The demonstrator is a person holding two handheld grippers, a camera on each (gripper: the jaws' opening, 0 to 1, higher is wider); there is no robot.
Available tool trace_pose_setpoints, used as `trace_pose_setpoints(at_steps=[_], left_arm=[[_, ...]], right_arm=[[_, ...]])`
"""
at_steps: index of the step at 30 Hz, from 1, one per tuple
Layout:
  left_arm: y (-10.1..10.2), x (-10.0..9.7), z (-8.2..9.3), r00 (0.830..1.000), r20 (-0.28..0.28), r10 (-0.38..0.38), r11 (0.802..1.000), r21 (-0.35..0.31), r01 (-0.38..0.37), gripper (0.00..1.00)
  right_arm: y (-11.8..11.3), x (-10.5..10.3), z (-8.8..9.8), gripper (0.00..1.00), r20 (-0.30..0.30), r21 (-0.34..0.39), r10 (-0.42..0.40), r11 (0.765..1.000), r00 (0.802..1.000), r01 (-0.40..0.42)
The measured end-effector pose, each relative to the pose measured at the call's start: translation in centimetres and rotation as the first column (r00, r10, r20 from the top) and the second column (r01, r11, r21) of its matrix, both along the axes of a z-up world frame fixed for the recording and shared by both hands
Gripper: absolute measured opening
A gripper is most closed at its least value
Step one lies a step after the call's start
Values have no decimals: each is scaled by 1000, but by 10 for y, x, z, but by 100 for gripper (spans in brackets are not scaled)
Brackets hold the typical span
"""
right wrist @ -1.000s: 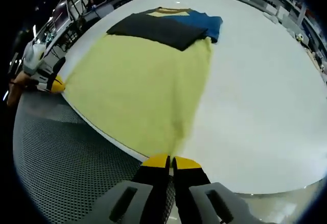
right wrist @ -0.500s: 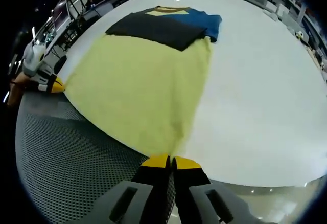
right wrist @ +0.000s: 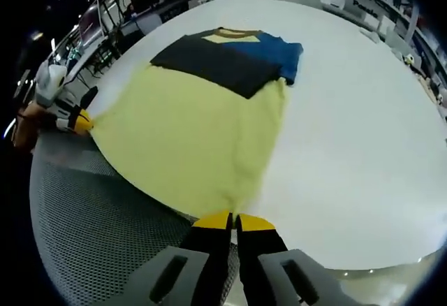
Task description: Fold the garment on the visible template until the final outline fits inside the template.
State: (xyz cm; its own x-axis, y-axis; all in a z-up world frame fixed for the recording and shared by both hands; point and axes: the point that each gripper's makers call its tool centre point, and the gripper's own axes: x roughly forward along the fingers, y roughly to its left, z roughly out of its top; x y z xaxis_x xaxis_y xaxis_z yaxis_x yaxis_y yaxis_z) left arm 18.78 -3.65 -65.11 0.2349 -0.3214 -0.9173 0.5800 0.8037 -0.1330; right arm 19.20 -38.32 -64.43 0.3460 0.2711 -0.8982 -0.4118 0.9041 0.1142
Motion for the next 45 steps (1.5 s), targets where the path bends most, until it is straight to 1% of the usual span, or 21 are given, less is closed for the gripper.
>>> trace_pose_setpoints(at_steps=[2,7,15,19,20,21,24,28,32,35,38,40,45], left_arm=[[1,4,2,1000,3,9,1000,-1,-9,2],[1,15,13,999,35,32,999,-16,-31,2],[4,36,31,993,99,66,997,-35,-63,2],[5,45,38,991,109,80,996,-45,-75,2],[5,51,42,989,123,80,996,-45,-75,2],[6,52,43,989,126,81,996,-45,-76,2],[5,69,56,982,165,92,995,-55,-84,2],[5,88,69,975,205,90,995,-59,-79,3],[7,108,82,965,242,96,995,-62,-83,3],[8,119,88,961,260,92,995,-58,-80,3],[9,133,94,955,279,102,994,-68,-87,3],[10,142,96,953,282,114,992,-79,-95,3],[11,162,103,930,300,212,974,-140,-176,3]], right_arm=[[0,3,4,0,9,4,-3,1000,1000,3],[5,14,20,0,50,24,2,1000,999,-3],[10,33,42,0,114,13,29,999,993,-31],[9,43,52,0,143,3,37,999,989,-37],[10,46,55,0,150,1,38,999,988,-39],[10,48,58,0,155,0,41,999,987,-41],[10,59,68,0,183,-8,47,999,982,-46],[11,75,80,0,216,-17,57,998,975,-55],[12,91,89,0,247,-8,36,999,968,-35],[13,101,93,0,264,1,20,1000,964,-21],[13,112,98,0,280,2,10,1000,960,-11],[12,119,101,0,290,7,-4,1000,957,2],[11,139,110,0,320,4,-26,1000,947,27]])
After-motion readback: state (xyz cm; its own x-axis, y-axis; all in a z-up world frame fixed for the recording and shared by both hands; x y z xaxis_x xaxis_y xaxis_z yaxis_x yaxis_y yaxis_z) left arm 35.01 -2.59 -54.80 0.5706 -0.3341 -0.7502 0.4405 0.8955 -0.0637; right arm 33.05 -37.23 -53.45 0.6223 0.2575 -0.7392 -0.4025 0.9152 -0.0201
